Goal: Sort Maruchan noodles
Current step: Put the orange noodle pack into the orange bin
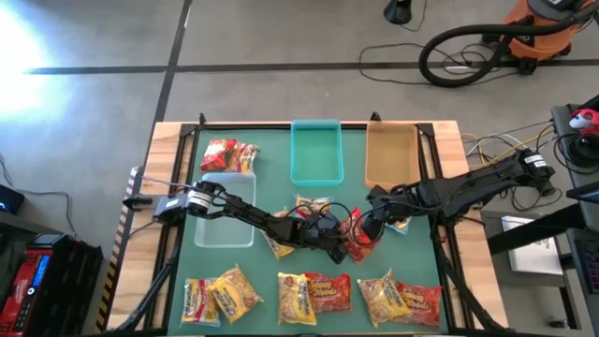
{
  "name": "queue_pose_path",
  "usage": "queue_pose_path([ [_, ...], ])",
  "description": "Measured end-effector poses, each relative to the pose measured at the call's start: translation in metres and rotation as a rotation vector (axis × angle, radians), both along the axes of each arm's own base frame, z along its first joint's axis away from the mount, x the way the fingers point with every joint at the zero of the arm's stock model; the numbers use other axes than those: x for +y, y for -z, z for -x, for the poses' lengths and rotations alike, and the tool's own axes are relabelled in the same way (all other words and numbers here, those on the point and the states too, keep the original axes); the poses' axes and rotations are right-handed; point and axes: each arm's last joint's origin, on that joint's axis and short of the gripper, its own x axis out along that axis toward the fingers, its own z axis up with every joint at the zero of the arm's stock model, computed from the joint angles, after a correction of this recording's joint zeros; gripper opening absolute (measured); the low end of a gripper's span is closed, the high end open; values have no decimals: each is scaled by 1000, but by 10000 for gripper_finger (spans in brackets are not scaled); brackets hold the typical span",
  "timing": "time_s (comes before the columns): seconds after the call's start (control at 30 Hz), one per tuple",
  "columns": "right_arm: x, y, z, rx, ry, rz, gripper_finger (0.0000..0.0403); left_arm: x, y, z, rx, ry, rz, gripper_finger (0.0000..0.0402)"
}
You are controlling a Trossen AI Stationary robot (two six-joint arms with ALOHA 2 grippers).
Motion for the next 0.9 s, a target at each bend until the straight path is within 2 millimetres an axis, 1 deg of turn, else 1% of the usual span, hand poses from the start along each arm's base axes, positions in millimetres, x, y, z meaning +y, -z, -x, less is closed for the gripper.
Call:
queue_pose_path([
  [0.07,0,2,0,5,20,9,228,0,0,0,0,0,0,119],
  [0.17,-1,11,-1,41,67,4,232,0,0,0,0,0,0,119],
  [0.23,0,18,-6,42,98,-12,233,0,0,0,2,2,-2,119],
  [0.4,4,37,-20,56,109,-22,233,0,1,0,7,18,-17,119],
  [0.57,4,49,-27,91,111,-32,233,0,1,0,10,22,-20,119],
  [0.73,5,53,-30,105,125,-41,233,0,1,0,13,33,-31,119],
  [0.9,6,52,-32,81,125,-52,233,1,1,0,13,34,-36,119],
])
